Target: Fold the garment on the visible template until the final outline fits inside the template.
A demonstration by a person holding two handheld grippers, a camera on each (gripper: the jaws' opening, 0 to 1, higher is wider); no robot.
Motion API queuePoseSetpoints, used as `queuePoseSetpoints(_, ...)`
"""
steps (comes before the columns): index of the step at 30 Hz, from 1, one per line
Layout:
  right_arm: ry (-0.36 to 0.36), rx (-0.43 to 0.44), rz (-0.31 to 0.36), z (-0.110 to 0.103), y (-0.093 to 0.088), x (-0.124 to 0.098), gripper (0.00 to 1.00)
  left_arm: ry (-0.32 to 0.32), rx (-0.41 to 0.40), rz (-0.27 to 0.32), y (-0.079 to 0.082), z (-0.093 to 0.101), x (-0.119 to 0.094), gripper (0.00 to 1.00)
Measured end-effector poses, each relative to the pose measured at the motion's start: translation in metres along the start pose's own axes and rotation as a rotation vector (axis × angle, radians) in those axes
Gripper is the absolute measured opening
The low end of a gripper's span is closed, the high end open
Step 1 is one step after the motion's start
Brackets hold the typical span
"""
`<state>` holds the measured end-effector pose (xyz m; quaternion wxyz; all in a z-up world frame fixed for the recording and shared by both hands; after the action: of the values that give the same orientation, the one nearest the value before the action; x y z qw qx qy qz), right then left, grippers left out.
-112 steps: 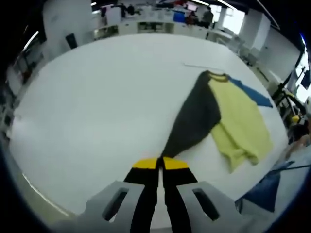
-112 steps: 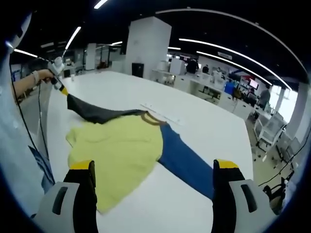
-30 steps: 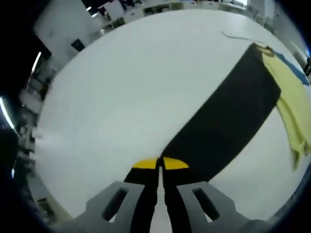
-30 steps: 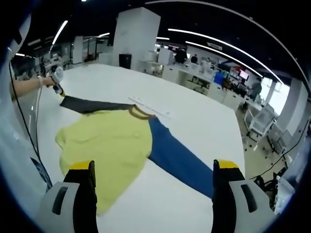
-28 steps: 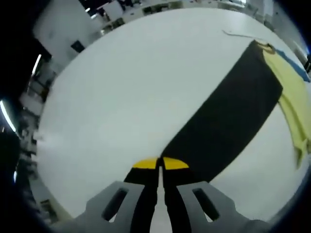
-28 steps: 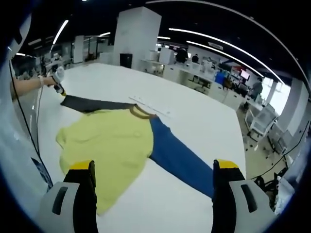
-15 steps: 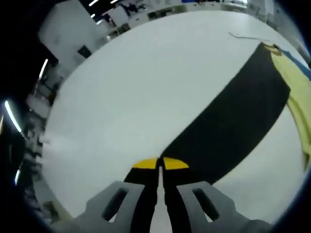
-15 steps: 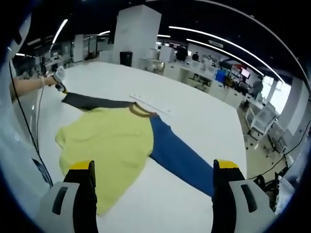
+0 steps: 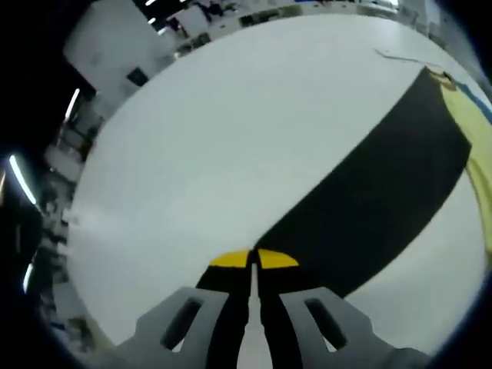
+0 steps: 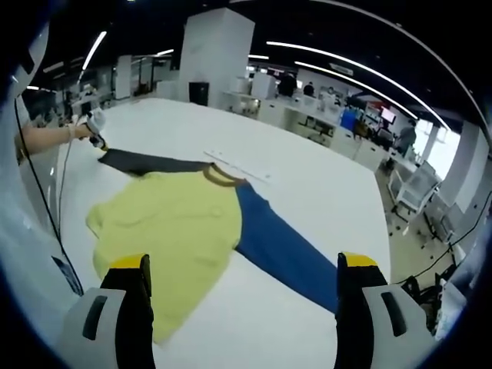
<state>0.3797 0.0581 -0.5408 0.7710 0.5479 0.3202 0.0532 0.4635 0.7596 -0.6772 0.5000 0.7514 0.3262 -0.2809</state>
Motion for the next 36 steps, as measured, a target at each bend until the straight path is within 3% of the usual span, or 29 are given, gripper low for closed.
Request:
queuePoseSetpoints(8,0.002,-0.001,-0.010,-0.001,-0.001,0.004,1.00,0.011,0.030,-0.015,0.002,-0.001,0.006,0.00)
queuePoseSetpoints(18,0.021,-0.002,-0.013,-0.001,-0.001,0.008,1.00,0.017,-0.029,0.006,0.000,-0.003,0.007,0.00)
queuePoseSetpoints(22,0.021,-0.008,-0.008,-0.001,0.000,0.009,1.00,0.013,-0.010,0.008,0.001,-0.003,0.007,0.00)
queuePoseSetpoints(26,0.029,-0.010,-0.004,-0.002,0.001,0.009,1.00,0.042,0.000,0.017,0.001,-0.007,0.005,0.10)
queuePoseSetpoints(31,0.033,-0.017,-0.007,-0.003,0.001,0.008,1.00,0.037,-0.044,0.038,-0.001,-0.012,-0.002,0.22)
queuePoseSetpoints(36,0.033,-0.017,0.005,-0.003,0.002,0.007,1.00,0.041,-0.060,0.052,-0.001,-0.014,-0.009,0.25)
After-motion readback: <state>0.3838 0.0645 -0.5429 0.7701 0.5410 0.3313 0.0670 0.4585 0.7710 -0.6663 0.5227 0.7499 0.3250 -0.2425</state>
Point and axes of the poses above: the point that each gripper's makers call its tool centre point, and the gripper's own axes: x roughly forward along the fingers, z roughly to its right, y roughly out of its top, the point moved 10 cm from there along -x, roughly backward along the fingers, and after that the axes turned 10 degrees about z, right-handed, at the moved point
